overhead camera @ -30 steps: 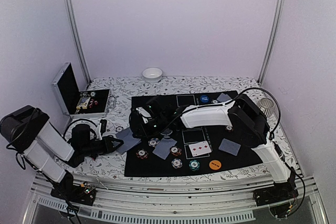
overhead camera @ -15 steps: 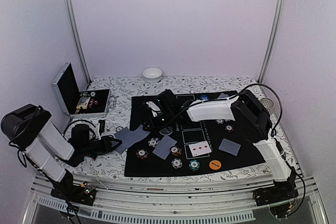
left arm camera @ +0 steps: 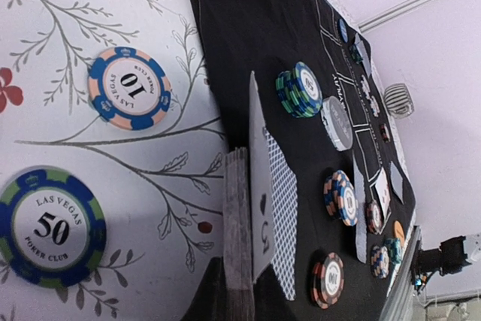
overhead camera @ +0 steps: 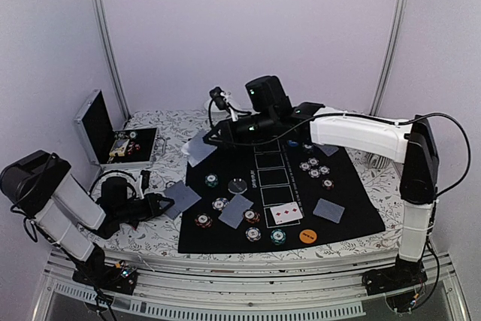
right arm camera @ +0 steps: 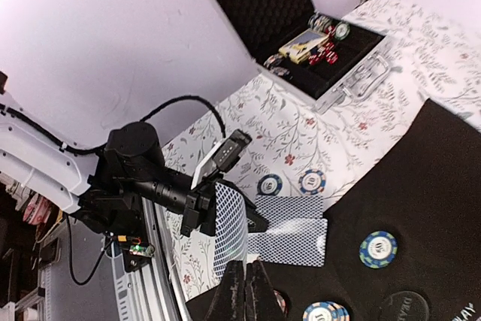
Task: Distribute texas hold em gaming equipment
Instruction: Flop the poker card in the community card area.
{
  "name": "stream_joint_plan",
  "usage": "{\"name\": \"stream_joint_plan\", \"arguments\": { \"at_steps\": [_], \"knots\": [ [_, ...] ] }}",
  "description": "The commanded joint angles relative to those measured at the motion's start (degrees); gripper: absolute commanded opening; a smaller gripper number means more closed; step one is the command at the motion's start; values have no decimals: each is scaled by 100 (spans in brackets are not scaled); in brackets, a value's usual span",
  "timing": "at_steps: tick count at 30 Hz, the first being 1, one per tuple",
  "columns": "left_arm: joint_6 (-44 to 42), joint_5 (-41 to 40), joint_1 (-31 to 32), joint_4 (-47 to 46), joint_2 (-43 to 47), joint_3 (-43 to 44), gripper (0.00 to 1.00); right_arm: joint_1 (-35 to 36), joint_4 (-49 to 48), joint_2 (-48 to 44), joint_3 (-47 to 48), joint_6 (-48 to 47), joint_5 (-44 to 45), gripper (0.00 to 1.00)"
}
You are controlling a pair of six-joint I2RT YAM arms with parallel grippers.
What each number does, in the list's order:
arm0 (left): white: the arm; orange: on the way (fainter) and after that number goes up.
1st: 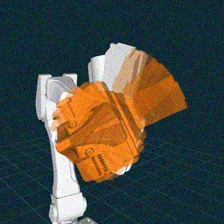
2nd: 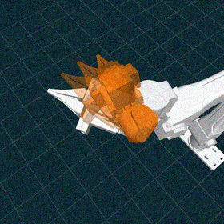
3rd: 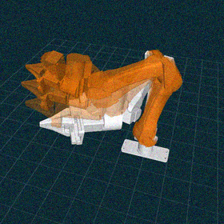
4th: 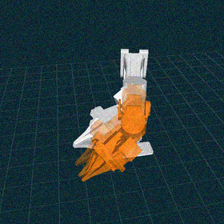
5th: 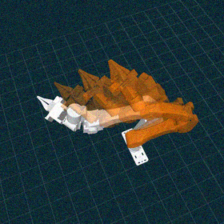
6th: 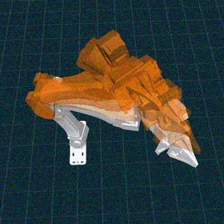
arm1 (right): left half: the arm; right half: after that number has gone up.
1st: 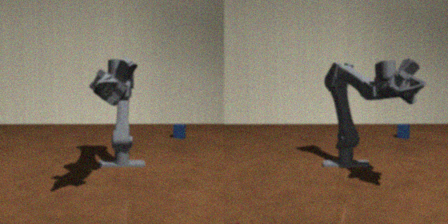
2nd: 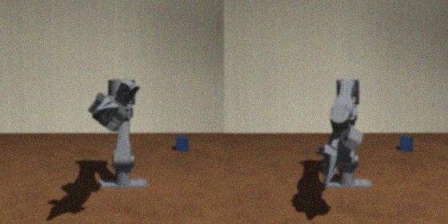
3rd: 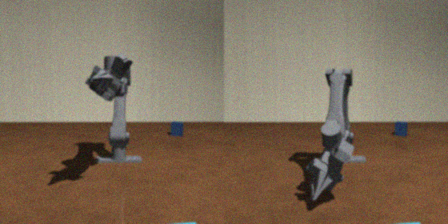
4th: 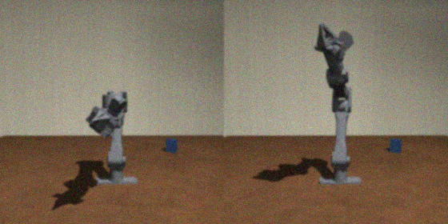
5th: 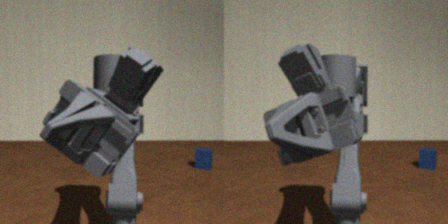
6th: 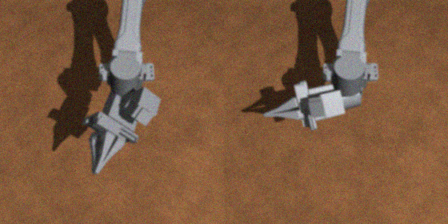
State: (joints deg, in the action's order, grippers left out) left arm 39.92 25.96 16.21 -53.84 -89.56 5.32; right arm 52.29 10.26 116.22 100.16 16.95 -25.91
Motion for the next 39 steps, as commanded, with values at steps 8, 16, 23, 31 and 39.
{"name": "stream_joint_plan", "arguments": {
  "at_steps": [8, 16, 23, 31, 39],
  "knots": [
    [-525, -648, -46, 1775, 1573, 210, 0, -306, 3528, -706, -237, -265, 5093, 2],
    [-711, -876, -56, 2297, 2238, 312, 0, -300, 6766, 547, 674, 1194, 7505, 2],
    [-653, -847, -55, 2293, 2289, 267, 0, -115, 6739, 1574, 936, 995, 6542, 2],
    [-716, -908, -56, 2354, 2364, 270, 0, 88, 5817, 2141, 1328, 412, 5316, 2],
    [-683, -916, -51, 2360, 2403, 250, 0, 85, 5208, 2194, 1428, 225, 4498, 2]
  ]
}}
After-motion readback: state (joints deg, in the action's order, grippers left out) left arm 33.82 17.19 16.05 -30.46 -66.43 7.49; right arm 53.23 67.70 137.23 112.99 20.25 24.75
